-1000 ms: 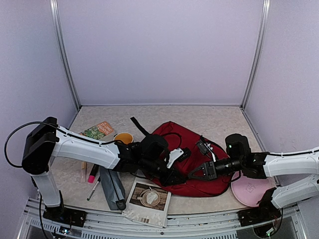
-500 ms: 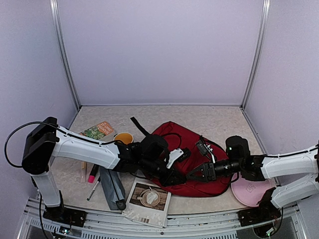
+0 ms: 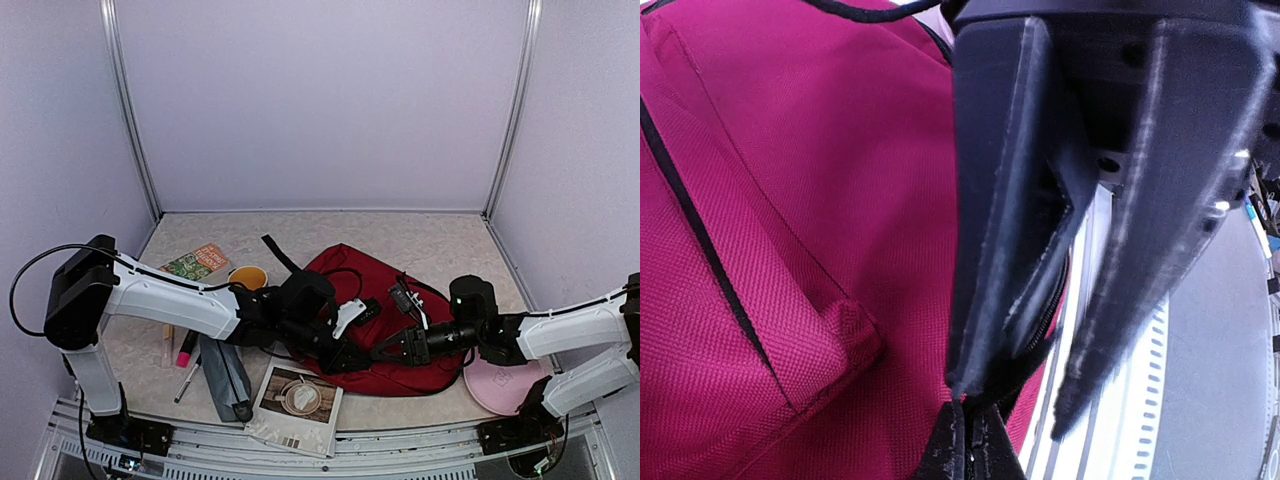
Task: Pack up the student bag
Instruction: Pick up the largest pocket of the bag from the student bag, then hold the largest pocket of the student bag.
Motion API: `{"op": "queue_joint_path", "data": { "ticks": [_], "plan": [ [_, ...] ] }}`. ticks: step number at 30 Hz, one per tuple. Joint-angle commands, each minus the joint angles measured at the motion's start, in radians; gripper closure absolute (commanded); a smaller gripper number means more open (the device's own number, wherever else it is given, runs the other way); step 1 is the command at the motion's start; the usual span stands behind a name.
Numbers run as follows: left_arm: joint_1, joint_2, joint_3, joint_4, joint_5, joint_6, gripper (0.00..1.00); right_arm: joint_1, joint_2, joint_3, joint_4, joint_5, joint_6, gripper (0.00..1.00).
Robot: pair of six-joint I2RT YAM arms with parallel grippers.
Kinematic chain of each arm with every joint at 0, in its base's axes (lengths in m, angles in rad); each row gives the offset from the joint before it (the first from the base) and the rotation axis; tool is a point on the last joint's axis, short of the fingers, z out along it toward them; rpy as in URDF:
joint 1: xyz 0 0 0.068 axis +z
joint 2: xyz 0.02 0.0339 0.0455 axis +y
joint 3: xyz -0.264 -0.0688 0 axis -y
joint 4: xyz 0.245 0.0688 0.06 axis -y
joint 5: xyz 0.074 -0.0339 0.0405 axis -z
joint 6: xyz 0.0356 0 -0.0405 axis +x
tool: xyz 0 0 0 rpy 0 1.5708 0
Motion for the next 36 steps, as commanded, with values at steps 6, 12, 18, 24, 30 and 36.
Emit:
{"op": "queue_joint_path", "data": {
  "ticks": [6, 12, 18, 24, 30, 36],
  "plan": [
    [0.012, -0.02, -0.015, 0.03, 0.03, -0.007, 1.0, 0.016, -0.003, -0.014, -0.044, 0.036, -0.027, 0.72],
    [0.015, -0.022, -0.019, 0.035, 0.032, -0.011, 1.0, 0.028, 0.018, -0.006, -0.003, 0.039, -0.028, 0.79],
    [0.016, -0.027, -0.022, 0.04, 0.049, -0.004, 1.0, 0.031, 0.039, 0.01, 0.051, 0.017, -0.025, 0.99],
    [-0.002, -0.09, -0.013, 0.033, 0.102, 0.086, 0.54, 0.024, -0.032, 0.008, -0.045, 0.091, -0.021, 1.0],
    [-0.068, -0.242, 0.126, -0.326, -0.036, 0.452, 0.3, 0.014, -0.115, 0.052, -0.178, 0.109, -0.039, 1.0],
    [-0.053, -0.151, 0.204, -0.607, -0.349, 0.703, 0.27, 0.012, -0.108, 0.117, -0.294, 0.141, -0.031, 1.0]
  ]
}}
